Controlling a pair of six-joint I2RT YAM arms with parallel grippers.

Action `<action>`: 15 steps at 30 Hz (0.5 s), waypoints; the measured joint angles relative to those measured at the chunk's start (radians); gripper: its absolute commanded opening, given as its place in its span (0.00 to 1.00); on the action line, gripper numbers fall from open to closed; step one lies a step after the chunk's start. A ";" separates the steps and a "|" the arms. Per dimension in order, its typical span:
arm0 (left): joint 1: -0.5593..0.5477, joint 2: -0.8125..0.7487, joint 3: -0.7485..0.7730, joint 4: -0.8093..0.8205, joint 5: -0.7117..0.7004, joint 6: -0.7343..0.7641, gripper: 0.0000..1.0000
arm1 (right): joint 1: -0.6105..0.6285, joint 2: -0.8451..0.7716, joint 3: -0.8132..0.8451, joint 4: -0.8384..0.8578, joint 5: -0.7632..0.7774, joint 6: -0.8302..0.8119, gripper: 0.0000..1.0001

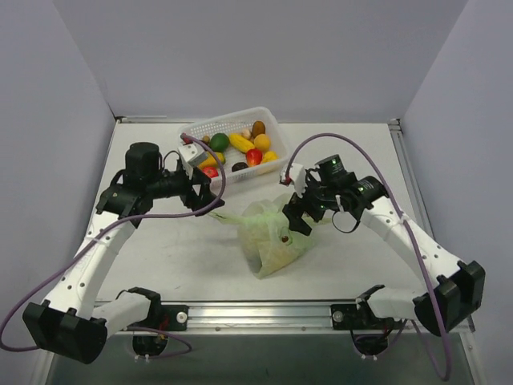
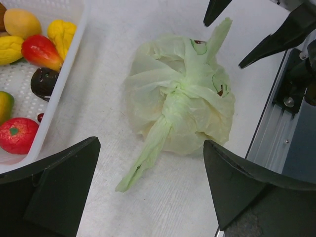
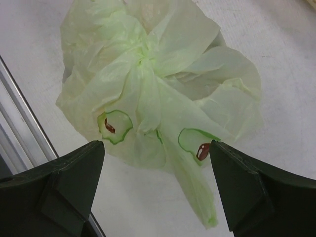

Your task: Place the fake fruits into the plastic bag and tie a complex knot

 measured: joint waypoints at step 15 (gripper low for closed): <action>0.112 0.166 0.081 -0.276 -0.172 -0.183 0.97 | 0.203 0.208 0.054 0.087 0.106 0.050 1.00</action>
